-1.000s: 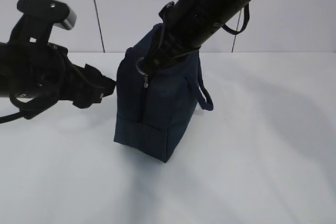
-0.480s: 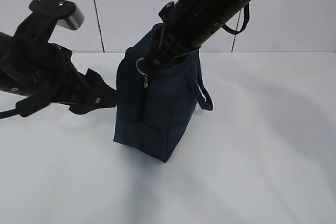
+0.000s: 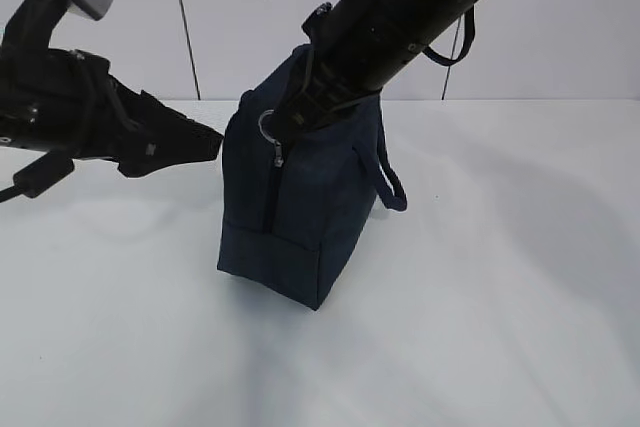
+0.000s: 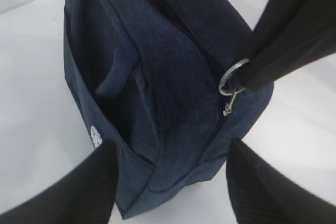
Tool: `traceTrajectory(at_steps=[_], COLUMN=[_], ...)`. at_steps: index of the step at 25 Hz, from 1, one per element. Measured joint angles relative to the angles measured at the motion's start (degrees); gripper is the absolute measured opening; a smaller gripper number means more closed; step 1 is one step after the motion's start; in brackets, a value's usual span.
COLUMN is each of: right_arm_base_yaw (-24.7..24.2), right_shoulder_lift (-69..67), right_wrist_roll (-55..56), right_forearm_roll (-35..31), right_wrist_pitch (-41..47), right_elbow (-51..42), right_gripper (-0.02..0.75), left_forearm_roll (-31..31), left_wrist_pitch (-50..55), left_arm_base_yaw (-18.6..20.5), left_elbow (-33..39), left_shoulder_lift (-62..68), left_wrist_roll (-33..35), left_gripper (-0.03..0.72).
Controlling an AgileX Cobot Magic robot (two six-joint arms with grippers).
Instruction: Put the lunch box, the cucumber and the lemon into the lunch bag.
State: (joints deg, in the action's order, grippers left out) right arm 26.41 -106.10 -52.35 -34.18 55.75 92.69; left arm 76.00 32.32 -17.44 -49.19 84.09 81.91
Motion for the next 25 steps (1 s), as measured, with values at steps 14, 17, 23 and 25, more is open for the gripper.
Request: traceTrajectory(at_steps=[14, 17, 23, 25], right_arm_base_yaw=[-0.1, -0.1, -0.1, -0.1], right_shoulder_lift=[0.0, 0.0, 0.0, 0.0], right_wrist_roll=[-0.3, -0.4, -0.4, -0.5], right_forearm_roll=[-0.1, -0.1, -0.1, -0.2], right_wrist_pitch=[0.4, 0.4, 0.6, 0.8], right_elbow=[0.0, 0.0, 0.0, 0.0], right_gripper=[0.020, 0.020, 0.020, 0.020], left_forearm_roll=[13.5, 16.0, 21.4, 22.0], left_wrist_pitch=[1.8, 3.2, 5.9, 6.9], left_arm_base_yaw=[0.6, 1.5, 3.0, 3.2], left_elbow=[0.0, 0.0, -0.1, -0.1], left_shoulder_lift=[8.1, 9.1, 9.9, 10.9], left_wrist_roll=[19.8, 22.5, 28.0, 28.7], left_gripper=[0.391, 0.384, 0.366, 0.364])
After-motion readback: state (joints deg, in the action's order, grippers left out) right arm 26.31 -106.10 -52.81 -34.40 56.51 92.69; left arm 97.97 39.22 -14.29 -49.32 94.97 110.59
